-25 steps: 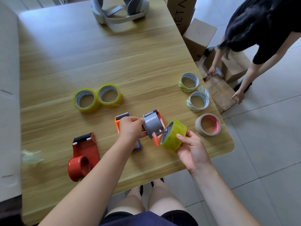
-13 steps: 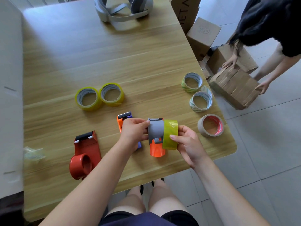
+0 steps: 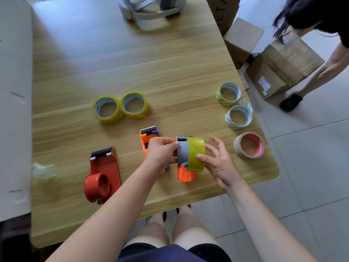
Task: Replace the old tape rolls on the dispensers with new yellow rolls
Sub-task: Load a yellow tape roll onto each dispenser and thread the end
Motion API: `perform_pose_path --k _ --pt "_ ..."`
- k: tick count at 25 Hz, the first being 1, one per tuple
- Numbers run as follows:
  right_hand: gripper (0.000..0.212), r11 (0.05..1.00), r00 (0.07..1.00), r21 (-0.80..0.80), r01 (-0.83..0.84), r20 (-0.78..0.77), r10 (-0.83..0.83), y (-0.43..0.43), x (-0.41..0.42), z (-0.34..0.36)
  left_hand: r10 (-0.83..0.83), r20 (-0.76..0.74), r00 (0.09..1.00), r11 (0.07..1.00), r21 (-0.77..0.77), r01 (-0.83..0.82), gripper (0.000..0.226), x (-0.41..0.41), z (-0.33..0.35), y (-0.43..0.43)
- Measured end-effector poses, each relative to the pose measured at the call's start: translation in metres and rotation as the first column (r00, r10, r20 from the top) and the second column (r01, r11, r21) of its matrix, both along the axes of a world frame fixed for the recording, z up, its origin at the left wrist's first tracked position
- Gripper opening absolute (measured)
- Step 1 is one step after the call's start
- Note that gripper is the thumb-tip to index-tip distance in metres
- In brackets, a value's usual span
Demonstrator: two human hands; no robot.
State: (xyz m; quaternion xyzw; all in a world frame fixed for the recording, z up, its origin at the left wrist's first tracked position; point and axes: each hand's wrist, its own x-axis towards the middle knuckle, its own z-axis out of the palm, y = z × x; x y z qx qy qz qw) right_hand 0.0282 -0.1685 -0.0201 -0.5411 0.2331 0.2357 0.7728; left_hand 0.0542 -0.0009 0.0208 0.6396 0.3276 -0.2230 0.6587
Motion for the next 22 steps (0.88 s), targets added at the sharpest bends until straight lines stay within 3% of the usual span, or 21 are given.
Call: perform_pose_path --k 3,8,12,16,19,22 --pt "0.111 0.984 0.984 0.028 -0.178 0.008 0.177 0.001 0.004 0.001 -0.038 0.014 0.999 0.999 -0.022 0.038 0.014 -0.012 -0.005 -0.008" --pt "0.086 0.964 0.965 -0.078 -0.254 0.048 0.258 0.005 0.002 0.001 0.004 0.019 1.0 0.982 -0.19 -0.001 0.02 -0.02 -0.019 0.0" --pt "0.073 0.933 0.941 -0.162 -0.321 0.057 0.334 0.014 -0.001 0.003 0.028 -0.064 0.998 0.873 -0.485 -0.056 0.03 -0.03 -0.028 0.002" --pt "0.057 0.908 0.933 -0.287 -0.306 0.098 0.345 0.02 -0.004 -0.002 -0.066 -0.08 0.995 0.777 -0.629 0.001 0.034 -0.036 -0.039 0.017" --pt "0.043 0.8 0.9 -0.527 -0.286 0.14 0.414 0.02 -0.004 -0.007 -0.124 0.006 0.992 0.784 -0.612 0.102 0.049 -0.045 -0.048 0.02" --pt "0.037 0.657 0.825 -0.696 -0.291 0.164 0.54 0.022 -0.006 -0.005 -0.151 0.03 0.988 0.849 -0.508 0.145 0.043 -0.05 -0.058 0.02"
